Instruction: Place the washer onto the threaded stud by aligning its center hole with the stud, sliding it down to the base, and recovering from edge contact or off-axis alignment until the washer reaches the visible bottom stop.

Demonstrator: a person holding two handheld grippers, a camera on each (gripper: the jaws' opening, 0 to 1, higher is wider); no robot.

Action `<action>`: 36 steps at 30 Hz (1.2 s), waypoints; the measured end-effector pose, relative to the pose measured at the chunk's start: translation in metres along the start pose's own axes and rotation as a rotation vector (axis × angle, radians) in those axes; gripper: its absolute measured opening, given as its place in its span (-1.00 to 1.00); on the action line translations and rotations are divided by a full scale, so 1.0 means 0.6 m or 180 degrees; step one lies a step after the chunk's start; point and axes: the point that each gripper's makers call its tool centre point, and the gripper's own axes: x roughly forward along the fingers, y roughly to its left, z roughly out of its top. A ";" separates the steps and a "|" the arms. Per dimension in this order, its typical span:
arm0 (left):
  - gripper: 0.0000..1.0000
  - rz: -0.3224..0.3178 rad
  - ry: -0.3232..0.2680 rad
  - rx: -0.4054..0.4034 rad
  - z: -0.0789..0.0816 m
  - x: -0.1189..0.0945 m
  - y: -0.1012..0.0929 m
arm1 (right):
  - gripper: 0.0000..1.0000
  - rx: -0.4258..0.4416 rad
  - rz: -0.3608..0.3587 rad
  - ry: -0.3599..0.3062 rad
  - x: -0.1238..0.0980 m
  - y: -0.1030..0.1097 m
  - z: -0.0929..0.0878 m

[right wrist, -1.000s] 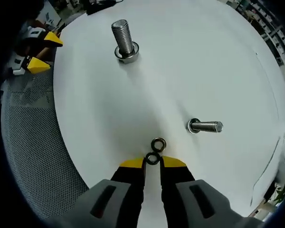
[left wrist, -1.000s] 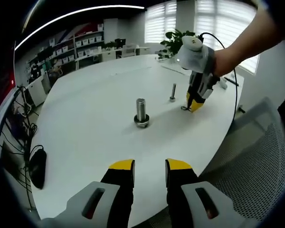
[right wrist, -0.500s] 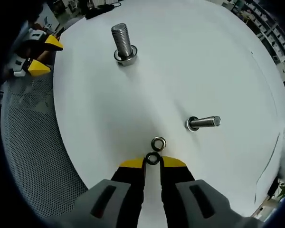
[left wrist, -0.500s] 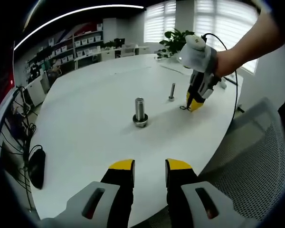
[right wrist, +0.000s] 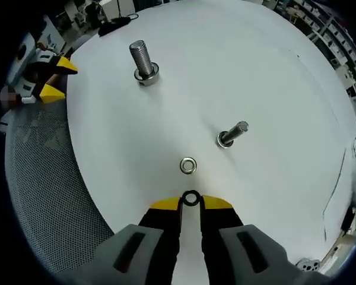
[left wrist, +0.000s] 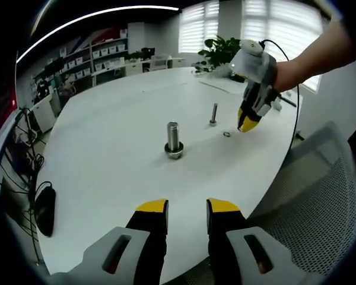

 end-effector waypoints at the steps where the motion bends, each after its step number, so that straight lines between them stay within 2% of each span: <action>1: -0.53 -0.0001 0.0001 0.0001 0.000 0.000 0.000 | -0.73 0.0016 -0.0002 -0.0013 -0.004 -0.001 0.001; 4: -0.53 -0.0004 0.0010 0.0010 -0.001 0.000 -0.001 | -0.73 0.0243 -0.0008 -0.0201 -0.017 -0.004 0.011; 5: -0.53 0.0003 0.0005 0.0014 0.000 0.000 -0.001 | -0.73 0.0264 0.0009 -0.0187 -0.021 -0.004 0.008; 10: -0.53 0.0001 -0.0007 0.0007 0.000 0.000 0.000 | -0.73 0.0120 -0.0039 -0.0124 -0.027 -0.004 -0.003; 13: -0.53 -0.0017 0.0004 0.0058 0.000 0.001 -0.004 | -0.73 0.0268 -0.0026 -0.0223 -0.036 -0.004 0.004; 36: -0.53 0.0009 0.0001 0.0037 0.000 0.001 -0.001 | -0.73 0.0163 -0.0117 -0.0416 -0.080 -0.021 0.045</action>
